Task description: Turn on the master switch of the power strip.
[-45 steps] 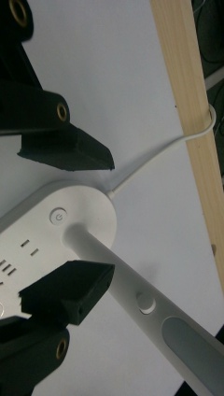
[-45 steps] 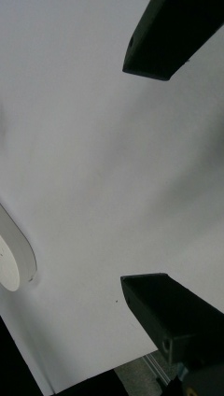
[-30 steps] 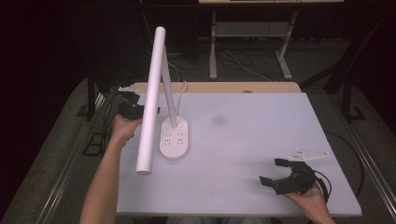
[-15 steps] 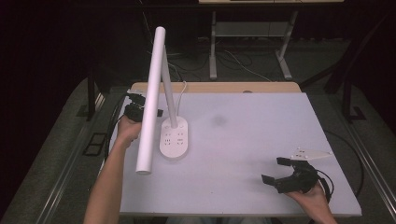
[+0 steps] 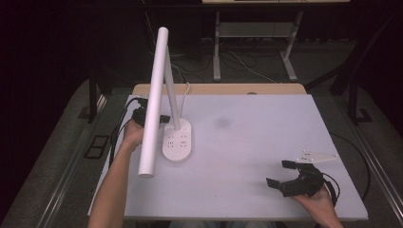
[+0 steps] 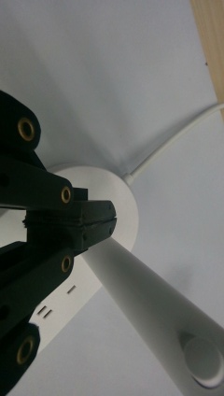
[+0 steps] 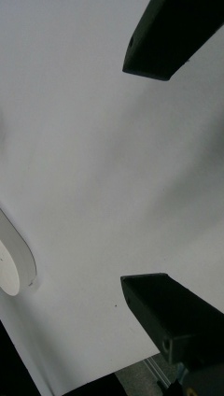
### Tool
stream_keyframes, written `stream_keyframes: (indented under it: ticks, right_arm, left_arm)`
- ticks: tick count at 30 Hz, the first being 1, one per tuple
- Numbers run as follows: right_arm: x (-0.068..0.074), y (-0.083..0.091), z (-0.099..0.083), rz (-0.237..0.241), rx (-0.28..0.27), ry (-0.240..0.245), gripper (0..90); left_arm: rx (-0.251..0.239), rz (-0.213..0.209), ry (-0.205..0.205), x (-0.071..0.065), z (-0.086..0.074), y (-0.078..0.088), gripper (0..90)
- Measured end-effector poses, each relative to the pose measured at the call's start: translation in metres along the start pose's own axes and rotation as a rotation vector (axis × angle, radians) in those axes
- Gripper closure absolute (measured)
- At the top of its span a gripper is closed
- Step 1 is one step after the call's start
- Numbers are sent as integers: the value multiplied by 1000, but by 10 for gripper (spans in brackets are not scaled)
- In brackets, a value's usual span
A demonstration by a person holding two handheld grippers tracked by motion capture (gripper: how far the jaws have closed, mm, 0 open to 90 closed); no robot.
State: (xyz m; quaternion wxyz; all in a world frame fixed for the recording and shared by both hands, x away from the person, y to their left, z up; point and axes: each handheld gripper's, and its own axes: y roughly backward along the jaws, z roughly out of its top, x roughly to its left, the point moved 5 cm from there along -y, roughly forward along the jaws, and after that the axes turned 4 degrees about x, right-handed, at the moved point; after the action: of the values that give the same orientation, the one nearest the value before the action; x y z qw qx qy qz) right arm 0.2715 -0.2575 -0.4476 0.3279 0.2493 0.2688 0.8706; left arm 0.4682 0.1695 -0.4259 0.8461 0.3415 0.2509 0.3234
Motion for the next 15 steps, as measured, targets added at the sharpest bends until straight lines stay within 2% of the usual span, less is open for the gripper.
stream_keyframes:
  ticks: [3,8,15]
  right_arm:
    - [0,0,0,-1,-1,1,1]
    - [0,0,0,0,3,4,1]
    - [0,-1,-1,4,11,-3,1]
  left_arm:
    - [32,5,-16,-1,-3,-3,900]
    - [55,15,-22,1,-7,-9,900]
    - [58,22,-21,1,-12,-11,900]
